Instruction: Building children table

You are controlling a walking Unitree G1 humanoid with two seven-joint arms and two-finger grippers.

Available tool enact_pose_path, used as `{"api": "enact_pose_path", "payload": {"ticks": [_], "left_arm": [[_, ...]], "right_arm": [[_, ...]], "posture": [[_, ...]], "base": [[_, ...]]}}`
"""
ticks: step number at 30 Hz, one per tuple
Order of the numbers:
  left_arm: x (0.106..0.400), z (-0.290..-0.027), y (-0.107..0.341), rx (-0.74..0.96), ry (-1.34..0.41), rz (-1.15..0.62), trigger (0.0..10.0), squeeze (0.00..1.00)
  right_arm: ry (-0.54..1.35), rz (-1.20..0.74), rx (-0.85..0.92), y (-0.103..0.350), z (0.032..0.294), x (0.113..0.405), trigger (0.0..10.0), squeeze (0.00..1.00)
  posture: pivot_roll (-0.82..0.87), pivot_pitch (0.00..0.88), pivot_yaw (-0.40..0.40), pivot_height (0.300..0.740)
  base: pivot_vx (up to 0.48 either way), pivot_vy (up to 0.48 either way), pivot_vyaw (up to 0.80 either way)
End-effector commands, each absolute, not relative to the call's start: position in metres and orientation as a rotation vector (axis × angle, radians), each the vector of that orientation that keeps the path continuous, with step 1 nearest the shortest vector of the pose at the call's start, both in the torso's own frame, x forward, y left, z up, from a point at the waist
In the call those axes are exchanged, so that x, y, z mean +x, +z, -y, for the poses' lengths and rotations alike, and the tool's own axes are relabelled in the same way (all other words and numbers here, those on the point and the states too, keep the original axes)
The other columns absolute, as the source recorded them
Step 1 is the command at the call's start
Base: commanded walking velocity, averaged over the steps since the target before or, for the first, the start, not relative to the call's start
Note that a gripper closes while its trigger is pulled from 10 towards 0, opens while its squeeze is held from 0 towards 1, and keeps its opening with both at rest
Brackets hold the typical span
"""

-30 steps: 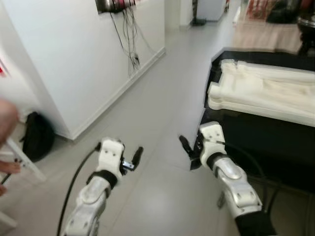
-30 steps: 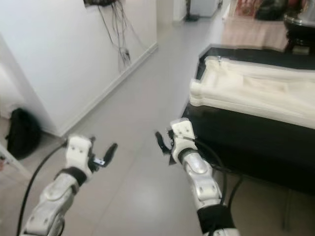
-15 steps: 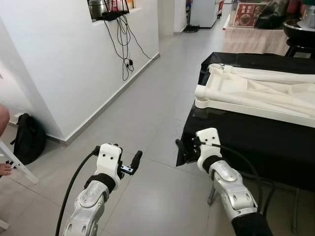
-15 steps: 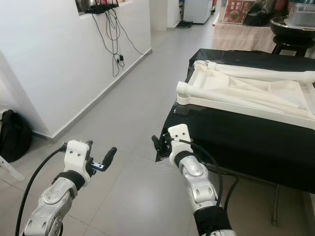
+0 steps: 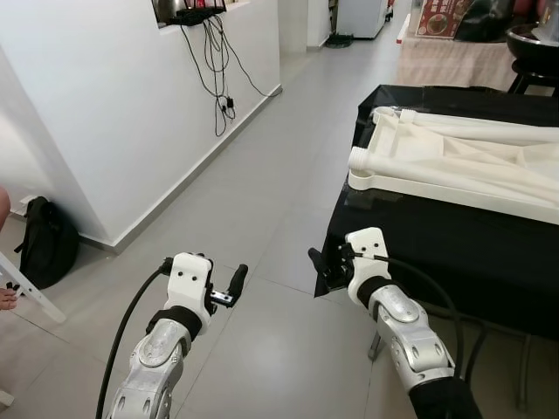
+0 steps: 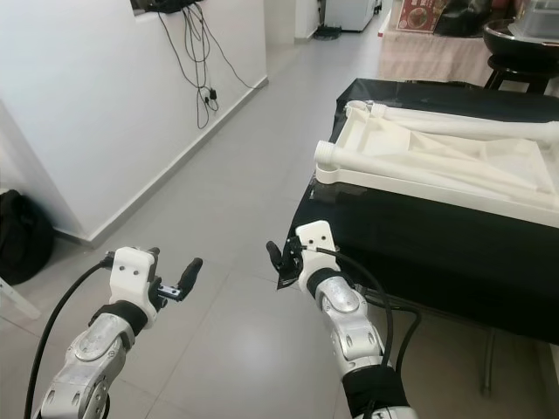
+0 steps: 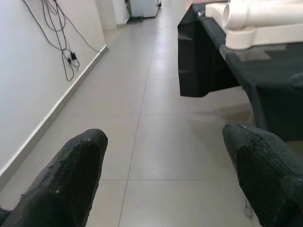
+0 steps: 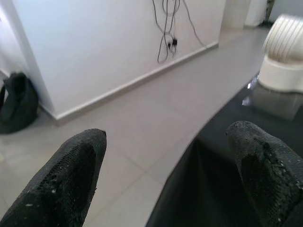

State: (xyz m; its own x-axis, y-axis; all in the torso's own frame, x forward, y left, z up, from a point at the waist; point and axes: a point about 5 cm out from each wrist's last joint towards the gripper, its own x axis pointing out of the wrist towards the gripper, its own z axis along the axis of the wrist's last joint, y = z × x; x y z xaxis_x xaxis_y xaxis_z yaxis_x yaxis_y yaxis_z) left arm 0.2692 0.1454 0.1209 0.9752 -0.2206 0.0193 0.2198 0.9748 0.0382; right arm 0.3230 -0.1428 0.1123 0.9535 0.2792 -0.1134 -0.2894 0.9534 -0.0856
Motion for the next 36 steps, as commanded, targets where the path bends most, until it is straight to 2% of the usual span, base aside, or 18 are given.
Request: {"api": "enact_pose_path", "payload": {"ticks": [1,17,27,31,36], "left_arm": [[0.271,-0.149,0.119,0.028,-0.213,0.007,10.0,0.0],[0.271,-0.149,0.118,0.037,-0.234,0.003,10.0,0.0],[0.272,-0.144,0.126,0.113,-0.322,0.035,10.0,0.0],[0.273,-0.133,0.152,0.12,-0.423,0.117,10.0,0.0],[0.272,-0.119,0.187,0.154,-0.579,0.223,10.0,0.0]], "right_arm": [[0.299,-0.08,-0.088,0.116,0.14,0.325,10.0,0.0],[0.313,-0.081,-0.05,0.114,0.138,0.325,10.0,0.0],[0.337,-0.055,0.046,0.117,0.14,0.323,10.0,0.0],[0.321,0.0,0.1,0.126,0.147,0.324,10.0,0.0],[0.326,0.077,0.13,0.144,0.152,0.327,10.0,0.0]], "posture": [[-0.05,0.0,0.034,0.74],[-0.04,0.0,0.036,0.74],[-0.03,0.0,0.032,0.74],[-0.02,0.0,0.032,0.74],[-0.02,0.0,0.034,0.74]], "base": [[0.409,0.0,0.0],[0.405,0.0,-0.16],[0.398,0.0,-0.8],[0.348,0.0,-0.8],[0.0,0.0,-0.8]]}}
